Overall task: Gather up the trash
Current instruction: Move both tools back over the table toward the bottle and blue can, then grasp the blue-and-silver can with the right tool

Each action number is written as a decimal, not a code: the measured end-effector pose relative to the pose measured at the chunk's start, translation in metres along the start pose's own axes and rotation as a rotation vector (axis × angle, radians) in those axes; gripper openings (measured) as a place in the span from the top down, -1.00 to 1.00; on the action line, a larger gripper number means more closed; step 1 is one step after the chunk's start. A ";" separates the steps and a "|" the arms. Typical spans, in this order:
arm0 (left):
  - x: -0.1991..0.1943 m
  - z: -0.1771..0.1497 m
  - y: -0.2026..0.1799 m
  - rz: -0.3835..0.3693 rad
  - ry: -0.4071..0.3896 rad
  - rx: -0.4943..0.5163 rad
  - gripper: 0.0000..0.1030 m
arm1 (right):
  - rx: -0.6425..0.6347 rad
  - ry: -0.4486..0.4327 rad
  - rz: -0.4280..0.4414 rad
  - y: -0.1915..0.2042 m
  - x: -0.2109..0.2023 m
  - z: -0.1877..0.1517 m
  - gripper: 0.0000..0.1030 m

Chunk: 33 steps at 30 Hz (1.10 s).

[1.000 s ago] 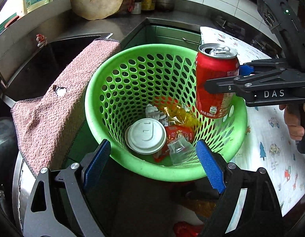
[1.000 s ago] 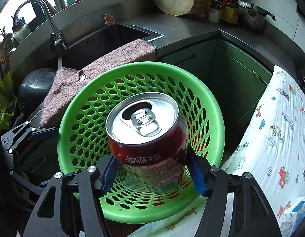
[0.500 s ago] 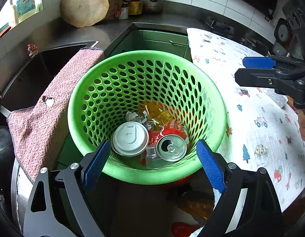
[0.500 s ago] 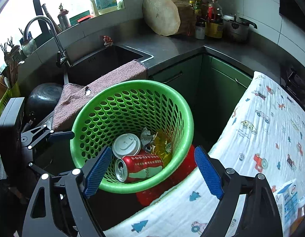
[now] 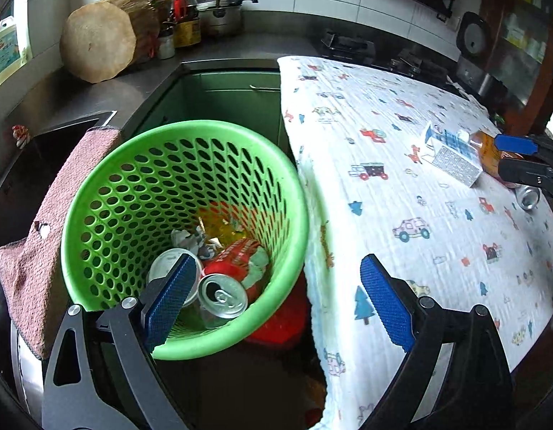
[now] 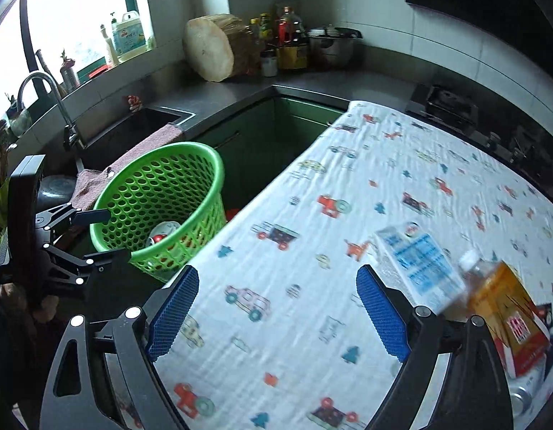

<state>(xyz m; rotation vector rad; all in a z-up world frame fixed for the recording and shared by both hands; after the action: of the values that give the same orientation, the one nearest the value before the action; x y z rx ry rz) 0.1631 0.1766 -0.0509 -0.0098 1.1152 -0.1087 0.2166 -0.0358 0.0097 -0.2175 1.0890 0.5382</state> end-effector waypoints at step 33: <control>0.017 0.052 -0.135 -0.088 -0.002 0.255 -0.81 | 0.856 0.159 -0.203 -0.310 -0.036 -0.125 -0.44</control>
<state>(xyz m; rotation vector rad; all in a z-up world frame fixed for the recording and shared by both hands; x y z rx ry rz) 0.2061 0.0380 -0.0344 0.1688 1.0930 -0.3283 0.2664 -0.3642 -0.0445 0.3828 1.3431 -0.1555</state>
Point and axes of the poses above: each gripper's, at about its wrist camera, not at the fingertips, and x roughly the way its jaws point, y to its left, z to its top, the point moved 4 cm from there along x, roughly the way its jaws point, and after that the axes turned 13 degrees about y, right-handed, at the moved point
